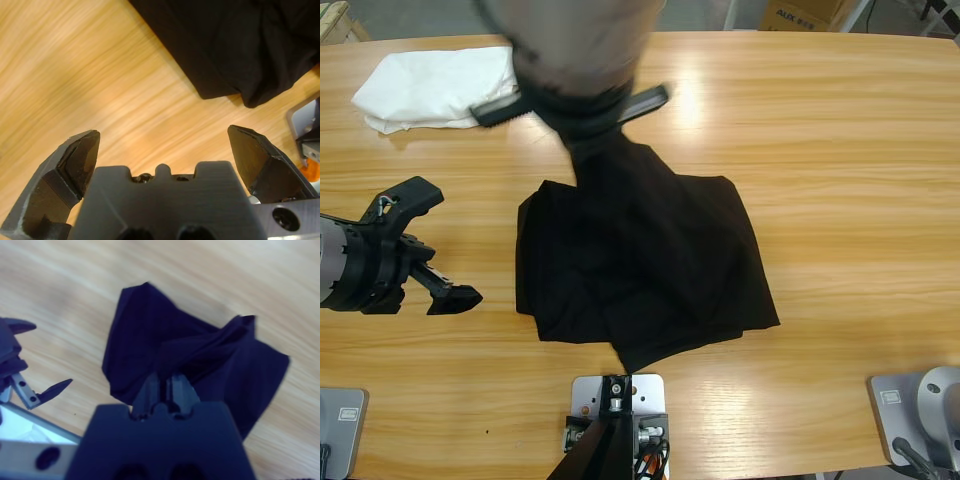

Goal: Fold clothes

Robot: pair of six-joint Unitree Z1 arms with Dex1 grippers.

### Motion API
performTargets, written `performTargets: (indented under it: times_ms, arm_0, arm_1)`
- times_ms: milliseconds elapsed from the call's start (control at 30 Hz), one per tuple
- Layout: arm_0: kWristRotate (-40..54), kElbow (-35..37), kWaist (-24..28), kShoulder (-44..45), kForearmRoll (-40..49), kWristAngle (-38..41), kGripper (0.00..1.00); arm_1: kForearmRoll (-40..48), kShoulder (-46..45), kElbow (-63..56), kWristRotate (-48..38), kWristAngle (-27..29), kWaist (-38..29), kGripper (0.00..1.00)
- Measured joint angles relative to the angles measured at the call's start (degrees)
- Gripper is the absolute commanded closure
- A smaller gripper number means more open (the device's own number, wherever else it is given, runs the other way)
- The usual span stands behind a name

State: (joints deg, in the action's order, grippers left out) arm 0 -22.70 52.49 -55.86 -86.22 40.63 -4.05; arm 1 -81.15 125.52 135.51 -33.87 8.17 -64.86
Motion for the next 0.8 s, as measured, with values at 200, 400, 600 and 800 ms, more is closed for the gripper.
performTargets:
  times_ms: [200,400,600,800]
  arm_0:
    - [-0.11,-1.42,0.46,0.58,-0.53,-0.01,0.0]
    - [-0.13,-1.8,0.55,0.58,-1.45,-0.01,0.0]
    - [-0.13,-1.98,0.68,0.58,-2.65,-0.01,0.0]
    - [-0.13,-2.22,3.78,0.56,-4.27,-0.21,0.15]
  arm_1:
    - [-0.32,5.38,3.92,1.11,-5.41,-1.0,0.001]
    - [-0.35,6.99,9.62,4.03,-3.94,-3.05,0.0]
    - [-0.66,5.99,11.62,7.68,-3.18,-3.96,0.033]
    - [10.03,-10.28,-17.52,2.86,1.63,0.1,0.485]
